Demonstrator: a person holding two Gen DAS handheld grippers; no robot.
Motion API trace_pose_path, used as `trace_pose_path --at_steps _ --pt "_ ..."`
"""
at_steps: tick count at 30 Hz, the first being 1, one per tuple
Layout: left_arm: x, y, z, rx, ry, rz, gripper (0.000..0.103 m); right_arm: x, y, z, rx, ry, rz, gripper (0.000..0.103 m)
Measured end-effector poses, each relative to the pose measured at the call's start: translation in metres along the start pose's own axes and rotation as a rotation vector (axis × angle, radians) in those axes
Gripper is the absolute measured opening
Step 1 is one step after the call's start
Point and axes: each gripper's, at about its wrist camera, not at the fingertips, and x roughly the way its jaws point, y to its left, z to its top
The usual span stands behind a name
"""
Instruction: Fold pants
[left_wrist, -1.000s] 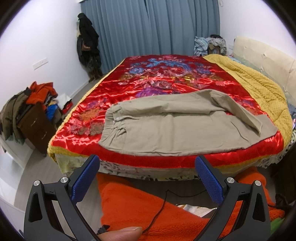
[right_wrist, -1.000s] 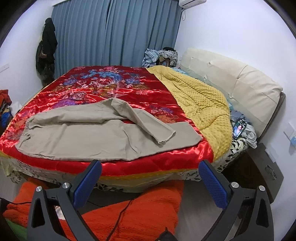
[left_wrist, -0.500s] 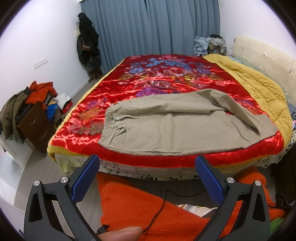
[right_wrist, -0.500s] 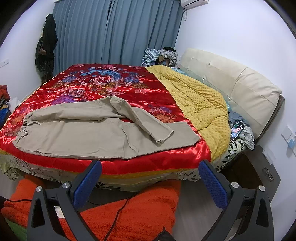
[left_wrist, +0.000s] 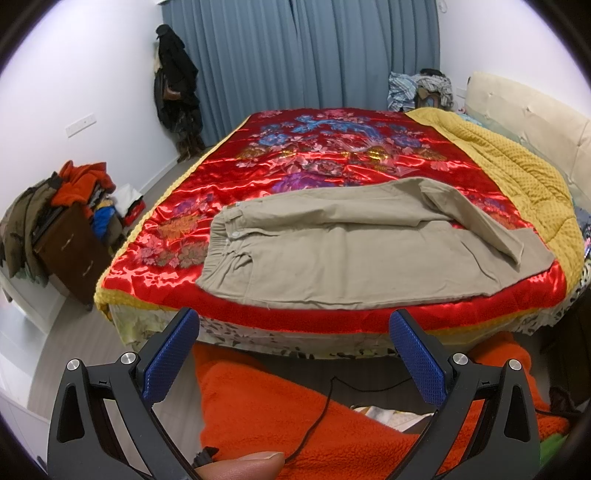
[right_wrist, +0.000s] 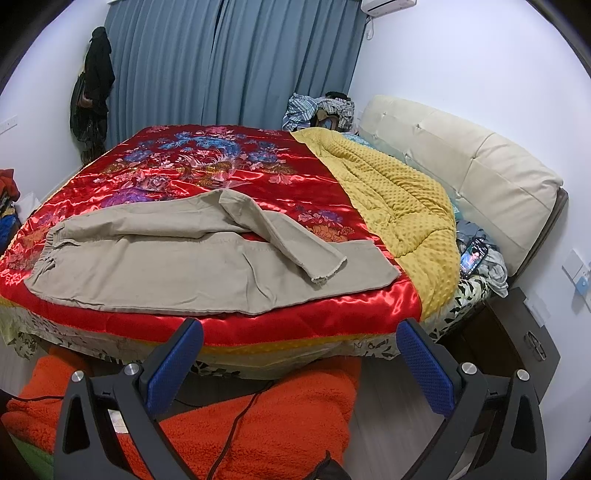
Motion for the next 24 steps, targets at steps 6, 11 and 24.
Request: trace_pose_path --at_steps 6,11,24 --pt "0.0 0.0009 0.0007 0.0 0.0 0.0 0.103 0.0 0.0004 0.0002 -0.001 0.0 0.0 0.103" --pt "-0.0001 0.0008 0.0006 0.0 0.001 0.0 0.103 0.0001 0.0003 0.0002 0.0 0.0 0.001 0.103" --pt "0.0 -0.0004 0.0 0.001 0.0 0.0 0.103 0.0004 -0.0025 0.0005 0.0 0.0 -0.002 0.103"
